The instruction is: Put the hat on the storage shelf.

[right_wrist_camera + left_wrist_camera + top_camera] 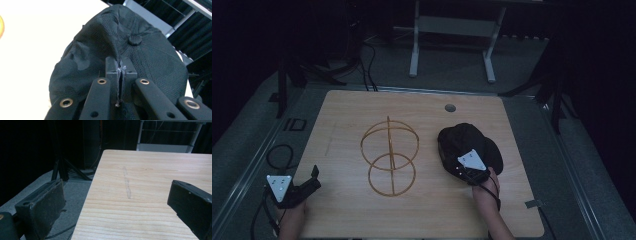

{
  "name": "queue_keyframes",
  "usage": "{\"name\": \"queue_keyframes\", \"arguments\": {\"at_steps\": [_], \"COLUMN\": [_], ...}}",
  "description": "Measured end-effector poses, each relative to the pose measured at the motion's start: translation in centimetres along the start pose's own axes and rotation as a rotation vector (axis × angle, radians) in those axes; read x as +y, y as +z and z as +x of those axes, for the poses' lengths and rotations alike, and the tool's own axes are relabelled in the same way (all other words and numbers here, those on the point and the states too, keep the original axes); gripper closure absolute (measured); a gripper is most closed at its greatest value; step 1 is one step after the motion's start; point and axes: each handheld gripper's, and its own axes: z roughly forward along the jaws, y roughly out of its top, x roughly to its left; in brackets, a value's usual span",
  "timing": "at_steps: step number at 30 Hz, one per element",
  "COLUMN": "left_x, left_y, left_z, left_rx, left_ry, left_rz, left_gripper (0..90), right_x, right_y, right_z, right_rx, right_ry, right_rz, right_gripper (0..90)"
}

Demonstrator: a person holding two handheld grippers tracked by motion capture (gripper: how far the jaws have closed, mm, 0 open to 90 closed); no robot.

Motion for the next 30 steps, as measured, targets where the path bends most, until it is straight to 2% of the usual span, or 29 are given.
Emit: {"name": "queue_keyframes", "arguments": {"at_steps": [7, 15, 19, 30], "left_x": [0.0, 0.0, 0.0, 0.0], "left_y": [0.0, 0.0, 0.0, 0.0], "left_z": [0.0, 0.0, 0.0, 0.0], "left_rx": [0.0, 0.0, 0.001, 0.002], "left_ry": [0.0, 0.0, -0.001, -0.003], "left_rz": [0.001, 0.0, 0.0, 0.001], "left_gripper": [1.8, 1.8, 1.8, 1.8], "right_x": [1.1, 2.1, 2.8, 5.2], "right_y": [-1.5, -2.9, -4.1, -6.6], "right_z": [-1.4, -3.2, -4.4, -6.7], "right_rx": [0.0, -0.008, -0.009, 0.006], "right_ry": [0.044, 0.073, 0.103, 0.128], "right_rz": [-0.054, -0.104, -0.139, -0.216], "right_gripper": [87.6, 87.7, 87.8, 87.9]}}
